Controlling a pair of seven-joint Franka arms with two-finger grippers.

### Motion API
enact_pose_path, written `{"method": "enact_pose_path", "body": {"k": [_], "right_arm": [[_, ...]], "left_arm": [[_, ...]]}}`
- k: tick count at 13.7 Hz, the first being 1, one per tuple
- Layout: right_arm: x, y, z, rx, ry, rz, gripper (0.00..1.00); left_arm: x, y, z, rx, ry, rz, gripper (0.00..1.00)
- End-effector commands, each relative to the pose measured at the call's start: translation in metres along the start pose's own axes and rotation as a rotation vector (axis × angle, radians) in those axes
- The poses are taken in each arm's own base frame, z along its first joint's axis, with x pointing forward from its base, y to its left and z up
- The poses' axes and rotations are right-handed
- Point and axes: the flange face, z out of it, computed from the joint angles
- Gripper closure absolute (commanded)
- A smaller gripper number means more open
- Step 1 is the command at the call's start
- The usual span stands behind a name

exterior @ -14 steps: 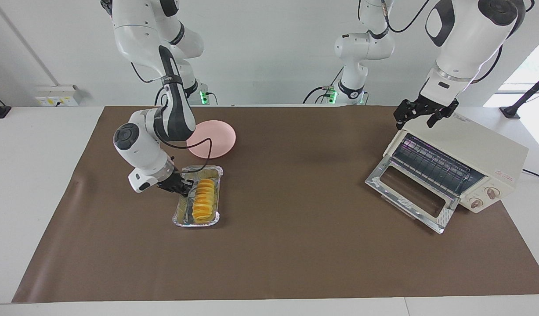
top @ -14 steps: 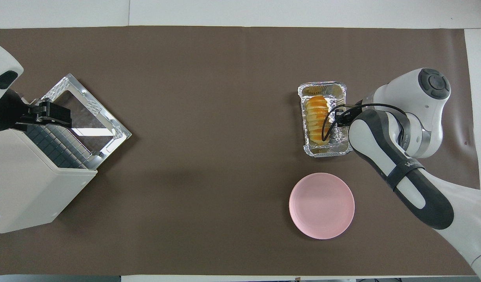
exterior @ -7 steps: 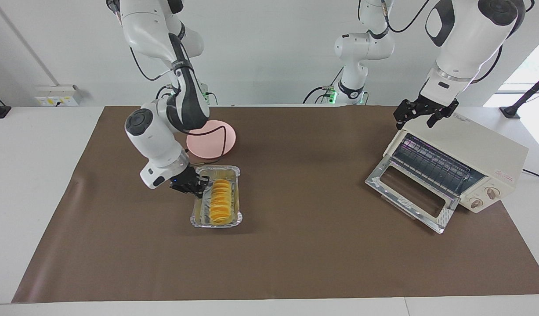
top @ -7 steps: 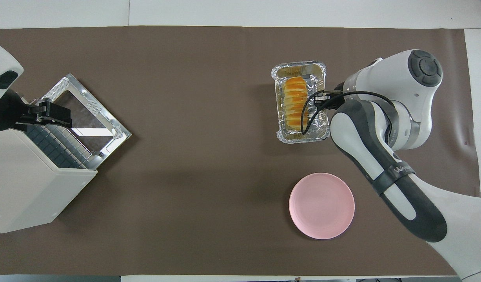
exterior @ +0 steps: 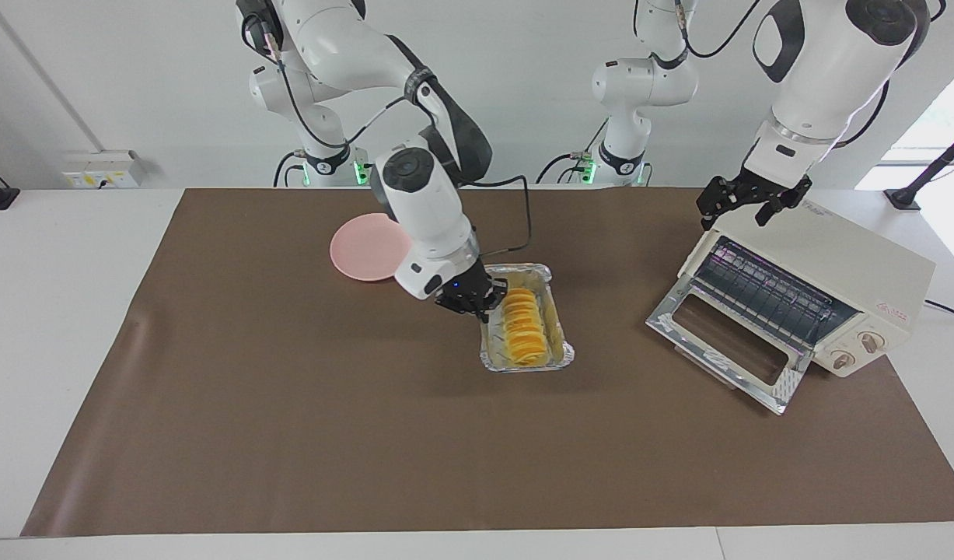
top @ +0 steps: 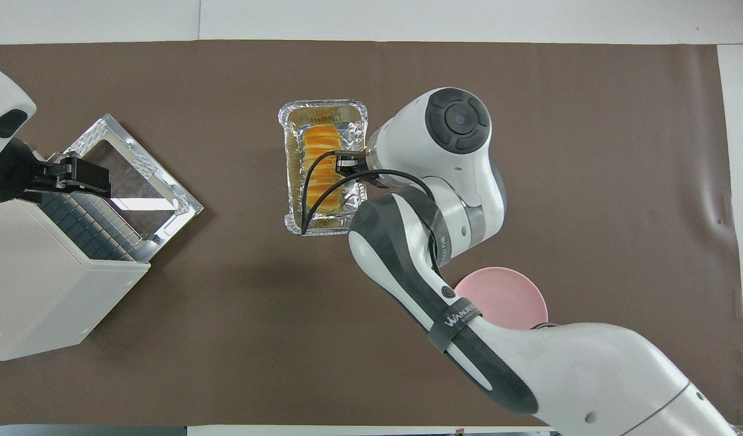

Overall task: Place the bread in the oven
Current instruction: 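Grasp the foil tray rim with the right gripper and slide it toward the oven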

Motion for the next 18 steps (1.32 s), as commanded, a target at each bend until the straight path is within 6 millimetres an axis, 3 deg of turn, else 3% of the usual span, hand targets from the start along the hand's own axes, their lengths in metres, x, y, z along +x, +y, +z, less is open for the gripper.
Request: {"method": "enact_pose_path", "body": {"k": [1,3,7,15,16,18], "right_arm": [[-0.003,-0.029,0.043,0.016,0.031,0.021,1.00],[-0.007,-0.031,0.068,0.013,0.027,0.025,1.00],[-0.014,-0.025,0.093,0.027,0.068,0.024,1.00],[-0.020,-0.014,0.119,0.014,0.064,0.027,1.00],[-0.020,-0.013,0.118,0.009,0.060,0.026,0.71],[-0.020,-0.014,0.115,-0.022,0.062,-0.006,0.00]], "left_arm": [[-0.001,-0.002,0.001,-0.007,-0.009,0.003,0.00],[-0.001,-0.002,0.001,-0.007,-0.009,0.003,0.00],[-0.001,-0.002,0.001,-0.007,-0.009,0.003,0.00],[-0.006,-0.004,0.003,-0.003,-0.044,-0.002,0.00],[-0.006,-0.003,0.003,-0.003,-0.044,0.000,0.00],[-0.006,-0.003,0.003,-0.003,-0.045,0.000,0.00]]}}
